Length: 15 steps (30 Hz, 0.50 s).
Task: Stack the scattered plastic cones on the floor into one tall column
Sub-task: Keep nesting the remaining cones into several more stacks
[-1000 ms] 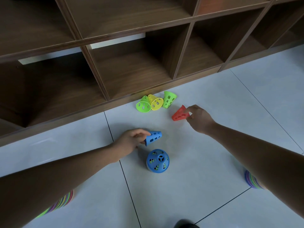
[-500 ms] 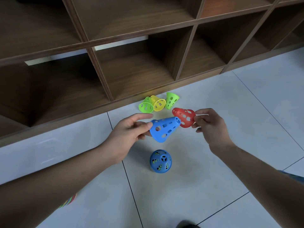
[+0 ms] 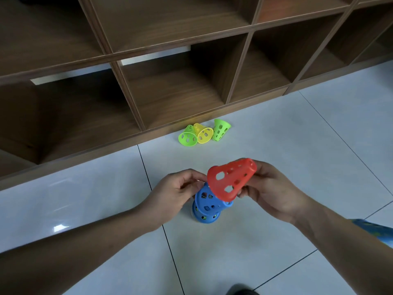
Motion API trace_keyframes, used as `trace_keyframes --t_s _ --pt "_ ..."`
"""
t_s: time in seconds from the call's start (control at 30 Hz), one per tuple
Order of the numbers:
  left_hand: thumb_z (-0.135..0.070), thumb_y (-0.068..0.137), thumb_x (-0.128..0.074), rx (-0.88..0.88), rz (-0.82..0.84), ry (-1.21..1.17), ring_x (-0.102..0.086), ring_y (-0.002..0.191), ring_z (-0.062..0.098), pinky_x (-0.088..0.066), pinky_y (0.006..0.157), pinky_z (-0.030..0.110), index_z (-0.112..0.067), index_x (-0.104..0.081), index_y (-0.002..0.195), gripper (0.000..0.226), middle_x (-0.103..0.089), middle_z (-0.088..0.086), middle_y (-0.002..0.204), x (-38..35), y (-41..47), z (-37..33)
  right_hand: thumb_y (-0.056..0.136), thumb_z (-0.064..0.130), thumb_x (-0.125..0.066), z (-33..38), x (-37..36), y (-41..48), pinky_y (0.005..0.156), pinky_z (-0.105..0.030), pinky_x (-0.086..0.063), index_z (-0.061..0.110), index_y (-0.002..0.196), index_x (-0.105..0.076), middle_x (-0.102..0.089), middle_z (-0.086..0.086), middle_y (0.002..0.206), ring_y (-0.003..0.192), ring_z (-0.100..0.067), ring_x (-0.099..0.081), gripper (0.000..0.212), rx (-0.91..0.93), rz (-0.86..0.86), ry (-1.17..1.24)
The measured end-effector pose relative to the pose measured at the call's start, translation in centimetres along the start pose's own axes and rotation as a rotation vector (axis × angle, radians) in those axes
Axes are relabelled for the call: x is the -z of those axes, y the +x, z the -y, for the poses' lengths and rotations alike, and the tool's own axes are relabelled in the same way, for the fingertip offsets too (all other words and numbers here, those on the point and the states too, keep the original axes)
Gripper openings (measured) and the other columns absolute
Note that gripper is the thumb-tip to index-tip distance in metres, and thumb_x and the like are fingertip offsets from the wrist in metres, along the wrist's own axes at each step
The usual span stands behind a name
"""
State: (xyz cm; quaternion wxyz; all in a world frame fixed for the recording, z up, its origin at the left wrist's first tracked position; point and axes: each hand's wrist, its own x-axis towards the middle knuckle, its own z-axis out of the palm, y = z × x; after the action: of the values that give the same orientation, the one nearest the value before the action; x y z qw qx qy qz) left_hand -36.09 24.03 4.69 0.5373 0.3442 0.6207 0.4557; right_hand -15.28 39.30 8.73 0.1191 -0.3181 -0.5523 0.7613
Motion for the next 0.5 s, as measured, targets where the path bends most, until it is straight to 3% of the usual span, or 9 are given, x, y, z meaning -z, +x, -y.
trace_keyframes --t_s 0.07,0.13,0.2,0.37,0.5 --pt "-0.010 0.108 -0.061 -0.025 -0.004 0.028 -0.069 0.093 0.015 -0.056 0.087 0.030 -0.021 -0.076 0.112 0.019 -0.078 0.005 0.105 0.0 0.0 0.5 0.095 -0.006 -0.057 -0.2 -0.2 -0.2 0.067 -0.028 -0.050 -0.002 0.106 -0.071 -0.065 -0.031 0.092 0.078 -0.025 -0.060 0.019 -0.002 0.070 -0.079" --pt "-0.011 0.105 -0.065 -0.029 -0.029 0.122 -0.063 0.082 0.017 -0.053 0.075 0.031 -0.026 -0.076 0.112 0.020 -0.074 0.003 0.101 0.2 0.0 1.3 0.090 0.002 -0.057 -0.7 -0.1 -0.2 0.067 -0.030 -0.049 0.001 0.110 -0.071 -0.067 -0.035 0.099 0.081 -0.029 -0.060 0.025 -0.015 0.097 -0.186" --pt "-0.009 0.103 -0.066 -0.002 -0.046 0.173 -0.060 0.076 0.020 -0.049 0.067 0.034 -0.029 -0.075 0.113 0.025 -0.072 -0.001 0.098 0.5 0.2 2.1 0.092 0.003 -0.058 -1.3 -0.1 -0.1 0.068 -0.033 -0.048 0.008 0.108 -0.074 -0.070 -0.029 0.097 0.078 -0.027 -0.061 0.023 -0.029 0.089 -0.286" --pt "-0.012 0.101 -0.070 0.056 -0.116 0.199 -0.073 0.077 0.013 -0.048 0.065 0.018 -0.028 -0.075 0.108 0.018 -0.077 0.001 0.098 1.5 1.4 2.9 0.102 0.002 -0.059 -3.0 0.6 1.1 0.071 -0.035 -0.052 0.019 0.110 -0.074 -0.079 -0.004 0.096 0.081 -0.024 -0.072 0.024 -0.183 0.041 -0.444" --pt "-0.014 0.102 -0.067 0.095 -0.161 0.230 -0.076 0.080 0.010 -0.050 0.066 0.028 -0.026 -0.074 0.109 0.016 -0.079 -0.002 0.101 2.9 3.6 3.0 0.100 0.008 -0.063 -3.3 2.0 3.5 0.068 -0.030 -0.053 0.020 0.109 -0.074 -0.080 0.001 0.101 0.084 -0.021 -0.076 0.019 -0.231 -0.053 -0.533"
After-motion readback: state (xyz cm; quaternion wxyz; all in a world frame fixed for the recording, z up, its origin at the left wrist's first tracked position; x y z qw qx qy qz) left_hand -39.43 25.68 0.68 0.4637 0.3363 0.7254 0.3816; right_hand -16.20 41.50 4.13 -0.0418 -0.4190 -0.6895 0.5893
